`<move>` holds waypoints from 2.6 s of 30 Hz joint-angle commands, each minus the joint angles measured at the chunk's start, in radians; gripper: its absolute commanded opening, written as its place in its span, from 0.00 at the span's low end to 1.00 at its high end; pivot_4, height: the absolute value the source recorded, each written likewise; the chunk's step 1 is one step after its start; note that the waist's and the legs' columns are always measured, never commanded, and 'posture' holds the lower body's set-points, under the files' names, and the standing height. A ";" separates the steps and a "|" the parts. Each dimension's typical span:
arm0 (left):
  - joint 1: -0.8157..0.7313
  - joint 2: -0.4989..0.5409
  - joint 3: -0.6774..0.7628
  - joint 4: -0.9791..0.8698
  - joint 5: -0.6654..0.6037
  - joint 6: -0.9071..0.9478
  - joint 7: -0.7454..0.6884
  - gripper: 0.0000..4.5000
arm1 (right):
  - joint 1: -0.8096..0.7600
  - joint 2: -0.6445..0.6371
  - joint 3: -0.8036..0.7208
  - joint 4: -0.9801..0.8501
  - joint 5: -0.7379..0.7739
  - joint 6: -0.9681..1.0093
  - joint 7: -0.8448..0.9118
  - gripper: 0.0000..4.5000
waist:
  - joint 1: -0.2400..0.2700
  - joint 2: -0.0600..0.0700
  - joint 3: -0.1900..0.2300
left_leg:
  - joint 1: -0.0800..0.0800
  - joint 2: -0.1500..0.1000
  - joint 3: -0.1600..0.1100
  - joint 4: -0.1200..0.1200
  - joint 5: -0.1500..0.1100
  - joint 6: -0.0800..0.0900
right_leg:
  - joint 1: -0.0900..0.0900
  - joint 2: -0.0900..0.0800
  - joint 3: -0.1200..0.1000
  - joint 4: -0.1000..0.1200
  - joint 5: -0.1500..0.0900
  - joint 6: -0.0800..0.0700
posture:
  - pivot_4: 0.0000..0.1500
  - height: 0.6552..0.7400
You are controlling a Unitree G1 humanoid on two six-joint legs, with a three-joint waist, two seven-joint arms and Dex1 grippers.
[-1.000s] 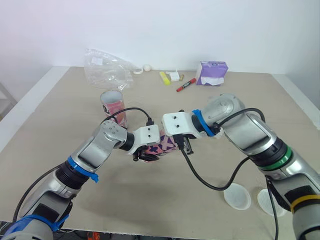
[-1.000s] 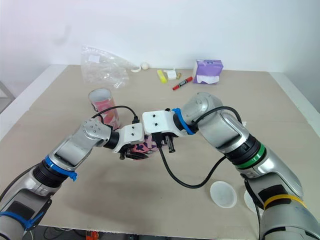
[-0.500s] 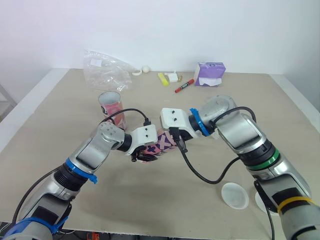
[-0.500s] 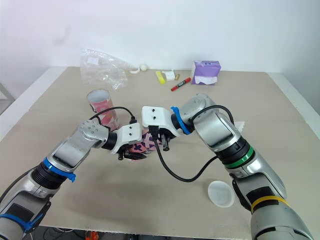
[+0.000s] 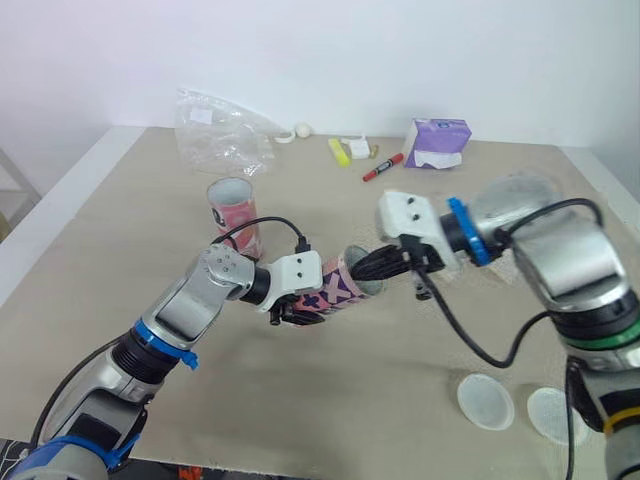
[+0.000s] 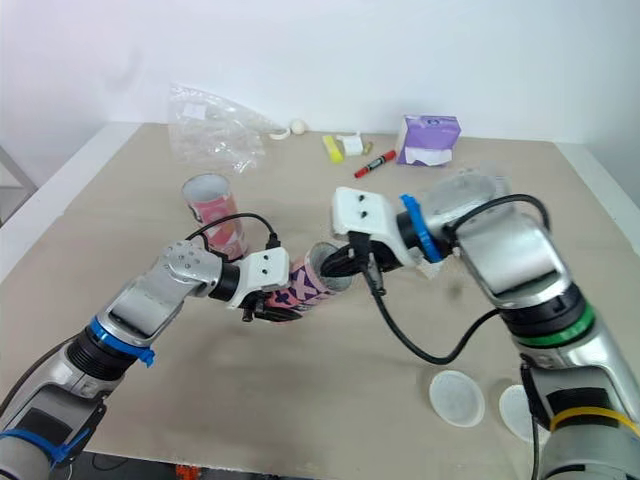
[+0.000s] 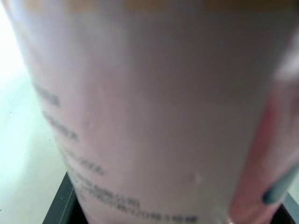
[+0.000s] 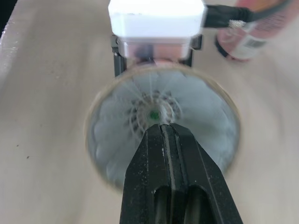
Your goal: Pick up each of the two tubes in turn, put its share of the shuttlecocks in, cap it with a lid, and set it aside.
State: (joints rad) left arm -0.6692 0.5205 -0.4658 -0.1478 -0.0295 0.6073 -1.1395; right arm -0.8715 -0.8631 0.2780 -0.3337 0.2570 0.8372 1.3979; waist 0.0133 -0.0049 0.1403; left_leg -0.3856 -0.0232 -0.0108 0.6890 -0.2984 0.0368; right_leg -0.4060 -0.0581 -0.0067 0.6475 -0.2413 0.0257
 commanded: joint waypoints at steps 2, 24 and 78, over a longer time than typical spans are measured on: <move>0.030 -0.015 -0.037 0.040 0.009 -0.027 0.011 0.53 | 0.017 -0.075 -0.099 -0.050 0.065 0.031 -0.011 0.01 | 0.000 0.000 0.000 | -0.001 -0.001 0.000 0.000 0.000 0.001 | 0.000 -0.001 0.000 -0.001 0.000 0.001 | 1.00 1.00; 0.152 -0.356 0.083 0.425 -0.121 -0.659 0.031 0.53 | 0.603 -0.292 -0.672 -0.279 0.383 0.317 -0.215 0.01 | 0.022 -0.002 0.005 | -0.018 -0.002 -0.004 0.001 0.003 0.000 | -0.013 -0.004 -0.005 -0.002 0.002 0.002 | 1.00 1.00; 0.165 -0.394 0.028 0.508 -0.118 -0.606 -0.106 0.53 | 1.250 -0.317 -0.646 -0.296 0.067 0.078 -0.367 0.57 | 0.021 -0.003 0.006 | -0.006 -0.003 -0.004 0.006 0.003 0.006 | 0.002 0.001 -0.002 -0.003 0.003 0.008 | 1.00 1.00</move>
State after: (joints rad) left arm -0.5239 0.1173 -0.3974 0.3452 -0.1733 -0.0197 -1.2325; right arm 0.3811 -1.1831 -0.3689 -0.6067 0.3232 0.9033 1.0394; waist 0.0344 -0.0080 0.1458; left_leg -0.3919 -0.0257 -0.0152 0.6950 -0.2954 0.0431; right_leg -0.4038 -0.0566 -0.0088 0.6445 -0.2381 0.0339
